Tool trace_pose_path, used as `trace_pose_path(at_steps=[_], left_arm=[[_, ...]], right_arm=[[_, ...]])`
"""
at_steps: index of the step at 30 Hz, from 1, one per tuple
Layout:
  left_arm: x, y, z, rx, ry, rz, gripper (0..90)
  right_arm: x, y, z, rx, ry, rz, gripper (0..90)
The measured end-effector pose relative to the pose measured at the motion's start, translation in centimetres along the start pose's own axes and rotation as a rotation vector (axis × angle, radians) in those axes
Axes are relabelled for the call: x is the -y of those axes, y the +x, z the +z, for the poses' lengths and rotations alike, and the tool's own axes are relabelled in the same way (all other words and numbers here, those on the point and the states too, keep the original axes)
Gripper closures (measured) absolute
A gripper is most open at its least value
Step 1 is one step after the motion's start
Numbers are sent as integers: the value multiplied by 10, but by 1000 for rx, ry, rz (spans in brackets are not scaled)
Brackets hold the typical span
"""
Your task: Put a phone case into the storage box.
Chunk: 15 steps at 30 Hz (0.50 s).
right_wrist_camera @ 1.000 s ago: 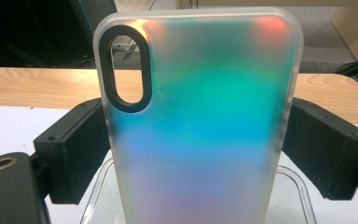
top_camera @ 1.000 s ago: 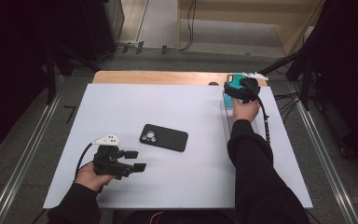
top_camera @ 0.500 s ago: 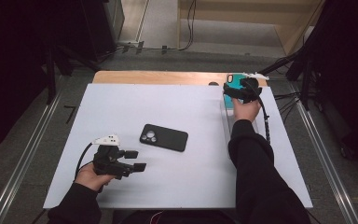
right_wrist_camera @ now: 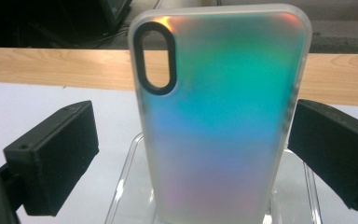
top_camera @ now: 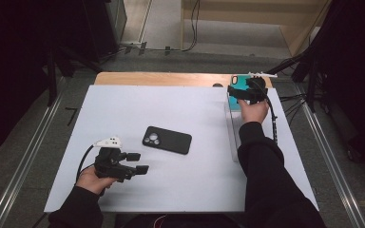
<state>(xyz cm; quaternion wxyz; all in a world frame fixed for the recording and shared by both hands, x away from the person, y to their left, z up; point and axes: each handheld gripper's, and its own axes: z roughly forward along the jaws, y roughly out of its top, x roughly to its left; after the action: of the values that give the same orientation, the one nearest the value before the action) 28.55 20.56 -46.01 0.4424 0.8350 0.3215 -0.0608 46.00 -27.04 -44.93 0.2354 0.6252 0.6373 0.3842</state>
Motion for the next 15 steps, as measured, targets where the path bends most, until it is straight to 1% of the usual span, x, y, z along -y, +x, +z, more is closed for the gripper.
trace_pose_path(at_steps=[2,6,9,11,13,15], left_arm=[[0,0,0,1,-1,-1,292],[0,0,1,0,0,-4,291],[0,0,0,-1,-1,-4,292],[0,0,0,-1,-3,-5,292],[-1,0,0,-1,-1,-6,292],[-1,0,0,-1,-3,-8,292]], right_arm=[[0,1,-4,-9,4,2,2],[0,4,-14,-32,6,-15,2],[-1,7,-21,-56,19,-20,2],[-2,9,-27,-87,16,-15,3],[-2,10,-32,-143,19,-3,2],[-1,13,-39,-159,16,-9,2]])
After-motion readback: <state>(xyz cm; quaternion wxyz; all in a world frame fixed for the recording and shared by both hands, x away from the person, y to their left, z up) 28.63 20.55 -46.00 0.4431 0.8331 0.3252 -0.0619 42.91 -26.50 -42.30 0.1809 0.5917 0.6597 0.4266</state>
